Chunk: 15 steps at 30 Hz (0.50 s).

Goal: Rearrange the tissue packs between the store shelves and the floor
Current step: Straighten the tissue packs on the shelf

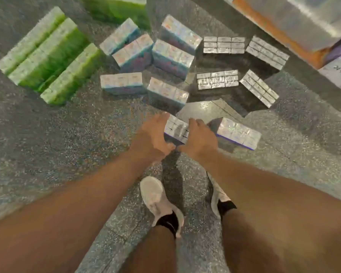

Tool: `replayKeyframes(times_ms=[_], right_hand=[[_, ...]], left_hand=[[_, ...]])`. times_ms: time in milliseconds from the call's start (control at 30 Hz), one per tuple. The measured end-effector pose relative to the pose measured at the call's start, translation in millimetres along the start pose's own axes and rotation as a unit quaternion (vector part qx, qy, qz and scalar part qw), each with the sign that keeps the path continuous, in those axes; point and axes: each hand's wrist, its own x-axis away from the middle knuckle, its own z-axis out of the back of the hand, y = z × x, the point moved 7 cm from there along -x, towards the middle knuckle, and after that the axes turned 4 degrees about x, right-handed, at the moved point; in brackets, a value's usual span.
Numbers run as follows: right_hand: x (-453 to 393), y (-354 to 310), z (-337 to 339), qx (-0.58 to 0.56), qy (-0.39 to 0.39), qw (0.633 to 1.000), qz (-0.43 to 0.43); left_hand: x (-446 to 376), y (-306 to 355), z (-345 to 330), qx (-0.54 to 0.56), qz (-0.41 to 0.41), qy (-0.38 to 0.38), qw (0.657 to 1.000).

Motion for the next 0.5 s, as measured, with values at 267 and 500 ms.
replayKeyframes(times_ms=[267, 500], right_hand=[[-62, 14, -82, 0.038, 0.003, 0.999, 0.014], [7, -22, 36, 0.026, 0.008, 0.997, 0.067]], left_hand=[[-42, -74, -61, -0.002, 0.04, 0.011, 0.999], [9, -38, 24, 0.002, 0.057, 0.017, 0.998]])
